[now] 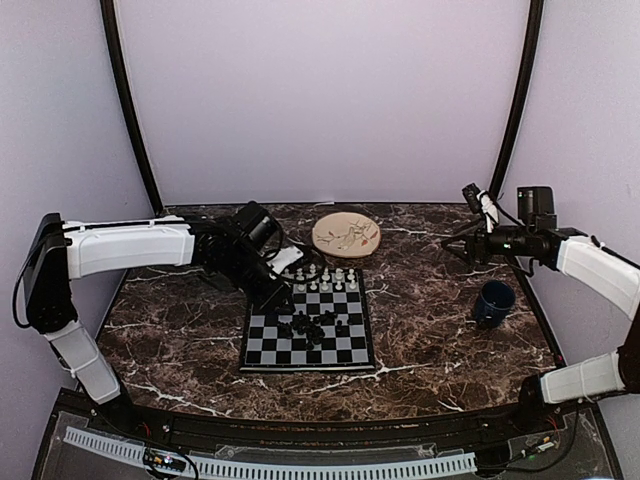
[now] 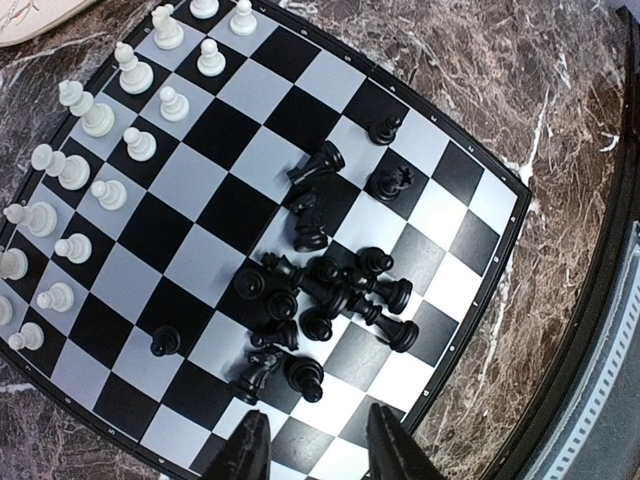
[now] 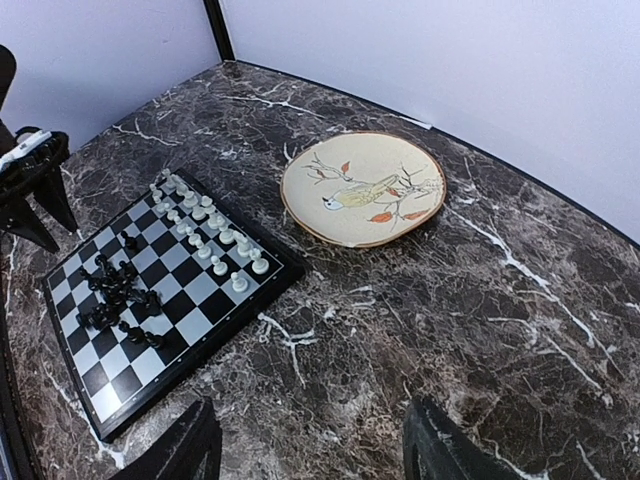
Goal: Set up the chess pieces on the board
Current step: Pick up the bishop from the chessboard.
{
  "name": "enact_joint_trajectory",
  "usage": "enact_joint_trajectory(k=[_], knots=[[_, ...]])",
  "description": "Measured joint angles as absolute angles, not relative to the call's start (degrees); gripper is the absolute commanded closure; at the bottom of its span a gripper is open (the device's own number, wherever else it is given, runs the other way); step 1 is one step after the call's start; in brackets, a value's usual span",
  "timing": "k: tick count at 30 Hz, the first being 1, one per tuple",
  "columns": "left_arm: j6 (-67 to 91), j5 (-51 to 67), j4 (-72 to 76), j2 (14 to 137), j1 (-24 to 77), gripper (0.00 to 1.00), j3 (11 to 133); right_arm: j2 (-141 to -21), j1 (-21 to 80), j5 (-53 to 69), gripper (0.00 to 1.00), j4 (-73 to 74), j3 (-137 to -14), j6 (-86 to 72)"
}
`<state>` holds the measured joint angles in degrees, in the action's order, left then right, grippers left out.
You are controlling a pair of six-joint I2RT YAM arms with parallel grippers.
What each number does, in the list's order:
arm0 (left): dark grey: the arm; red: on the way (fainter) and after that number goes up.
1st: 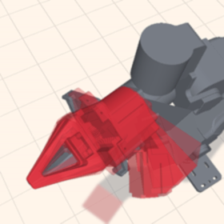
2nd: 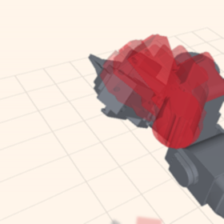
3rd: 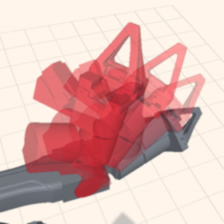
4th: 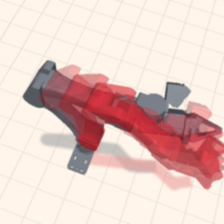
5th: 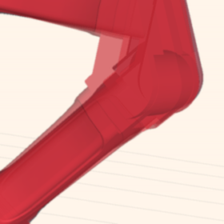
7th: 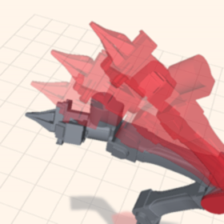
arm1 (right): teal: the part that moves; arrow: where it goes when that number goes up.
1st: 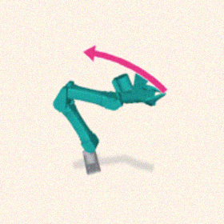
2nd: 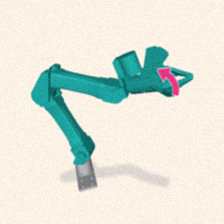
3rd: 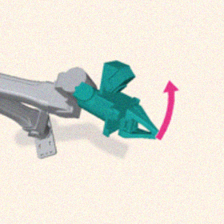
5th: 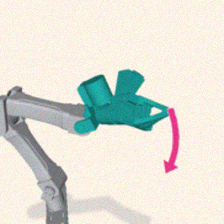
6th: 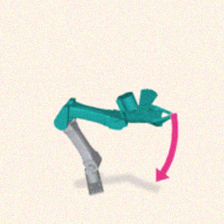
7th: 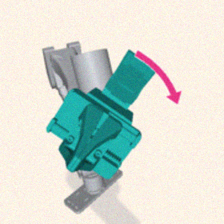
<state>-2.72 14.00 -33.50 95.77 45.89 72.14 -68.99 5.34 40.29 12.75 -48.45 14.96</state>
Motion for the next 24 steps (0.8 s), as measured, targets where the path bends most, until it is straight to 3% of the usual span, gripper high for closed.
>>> enact_joint_trajectory(k=[5, 15, 24], knots=[[-2.85, 10.74, -36.34, 98.96, 48.82, 0.67, 75.24, -68.75, 5.34, 40.73, 0.38, 12.34, -48.29, 16.82], [-3.01, 5.39, -40.14, 102.0, 51.0, 0.62, 77.17, -69.41, 5.34, 41.71, 0.38, 12.6, -48.27, 19.59], [-3.05, 4.89, -40.62, 104.33, 50.96, 0.7, 77.28, -69.47, 5.34, 41.76, 0.38, 13.52, -48.27, 20.97]])
